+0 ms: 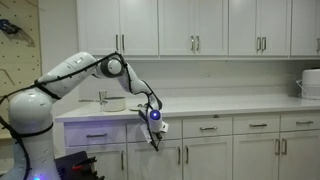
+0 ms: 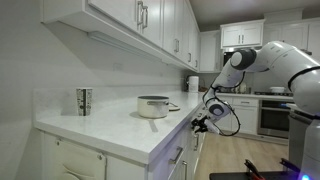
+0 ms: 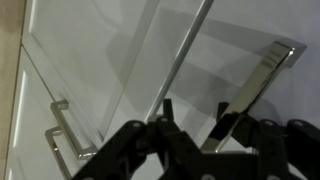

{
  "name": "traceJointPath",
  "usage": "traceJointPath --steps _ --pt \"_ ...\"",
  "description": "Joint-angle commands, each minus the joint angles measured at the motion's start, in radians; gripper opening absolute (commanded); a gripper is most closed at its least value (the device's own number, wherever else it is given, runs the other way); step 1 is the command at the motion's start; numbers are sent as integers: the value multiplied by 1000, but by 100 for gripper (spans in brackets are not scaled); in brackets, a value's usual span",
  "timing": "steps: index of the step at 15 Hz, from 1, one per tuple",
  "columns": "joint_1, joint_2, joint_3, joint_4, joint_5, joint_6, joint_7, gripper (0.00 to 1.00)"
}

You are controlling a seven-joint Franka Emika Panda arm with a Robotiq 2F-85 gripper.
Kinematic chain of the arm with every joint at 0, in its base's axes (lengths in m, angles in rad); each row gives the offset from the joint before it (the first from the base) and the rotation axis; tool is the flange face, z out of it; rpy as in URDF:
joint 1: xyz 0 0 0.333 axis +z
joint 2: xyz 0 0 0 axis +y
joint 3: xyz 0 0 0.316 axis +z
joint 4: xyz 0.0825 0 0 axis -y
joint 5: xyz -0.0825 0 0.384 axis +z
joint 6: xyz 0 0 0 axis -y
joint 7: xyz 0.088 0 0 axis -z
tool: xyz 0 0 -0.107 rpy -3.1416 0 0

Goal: Open the second drawer from the left

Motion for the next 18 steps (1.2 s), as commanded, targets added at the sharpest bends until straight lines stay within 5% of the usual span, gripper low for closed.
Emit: traceJointPath --steps 1,4,18 --pt "25 -37 1 2 -23 45 53 19" --pt "34 -62 0 -26 -28 62 71 0" --pt "42 -165 -38 -156 -111 142 246 5"
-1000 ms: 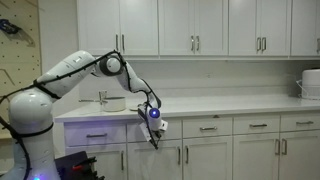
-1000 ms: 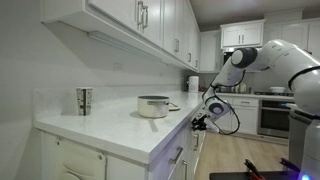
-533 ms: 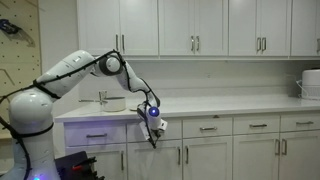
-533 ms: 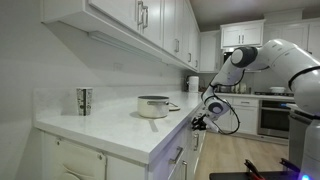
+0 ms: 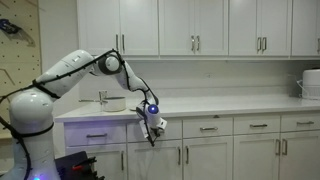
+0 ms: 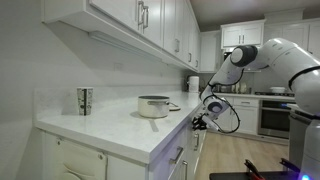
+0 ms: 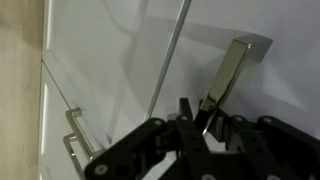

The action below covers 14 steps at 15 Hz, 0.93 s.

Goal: Open the second drawer from the left

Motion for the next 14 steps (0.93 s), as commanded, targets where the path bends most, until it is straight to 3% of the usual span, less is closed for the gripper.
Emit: traceJointPath --steps 1,7,14 --pt "-1 -127 -36 -139 -18 65 28 5" --pt "-16 -215 -69 -273 -9 104 18 5" --pt "-26 -352 -180 -471 -49 140 27 5"
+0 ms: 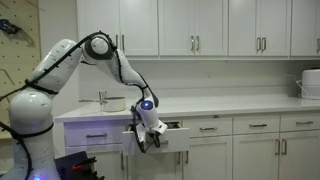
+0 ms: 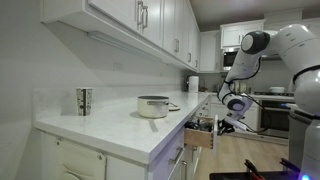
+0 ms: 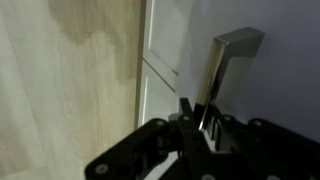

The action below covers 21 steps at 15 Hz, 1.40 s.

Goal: Open the second drawer from the left

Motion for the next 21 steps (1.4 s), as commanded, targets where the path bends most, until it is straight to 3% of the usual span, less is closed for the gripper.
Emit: traceJointPath --steps 1,14,21 --pt "-3 -127 -37 -107 -34 27 3 5" --pt "0 -253 -125 -224 -207 120 76 5" --pt "23 -255 -181 -279 -382 172 253 5"
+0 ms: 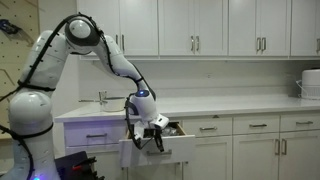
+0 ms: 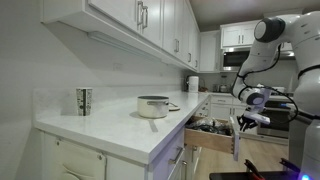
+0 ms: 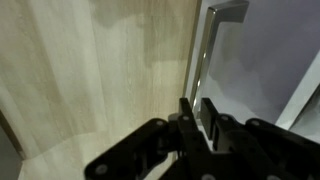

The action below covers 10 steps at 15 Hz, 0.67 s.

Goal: Open the second drawer from the left

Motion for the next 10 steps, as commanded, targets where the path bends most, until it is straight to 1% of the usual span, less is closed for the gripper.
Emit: traceJointPath --steps 1,2,3,4,5,7,10 --pt "46 -43 -50 -69 -140 45 154 5" --pt "-48 -65 32 -94 -259 67 243 19" --pt "-53 -75 26 -110 -341 66 311 44" --pt "51 -87 -90 -123 -379 28 354 44" --pt "61 -110 -110 -138 -449 23 417 51" --pt "117 -147 -190 -159 -571 16 511 64" --pt "201 -194 -307 -173 -753 5 644 88"
